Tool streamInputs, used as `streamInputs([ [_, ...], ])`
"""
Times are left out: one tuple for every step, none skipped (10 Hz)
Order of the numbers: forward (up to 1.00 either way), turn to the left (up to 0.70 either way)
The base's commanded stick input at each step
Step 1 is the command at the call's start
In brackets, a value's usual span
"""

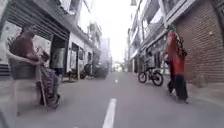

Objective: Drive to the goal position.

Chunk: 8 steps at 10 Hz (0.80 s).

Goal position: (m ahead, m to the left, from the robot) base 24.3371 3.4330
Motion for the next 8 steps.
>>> streamInputs([
  [1.0, 0.0],
  [1.0, 0.0],
  [1.0, 0.0],
  [1.0, 0.0],
  [1.0, 0.0],
  [1.0, 0.0],
  [1.0, 0.0],
  [1.0, 0.0],
])
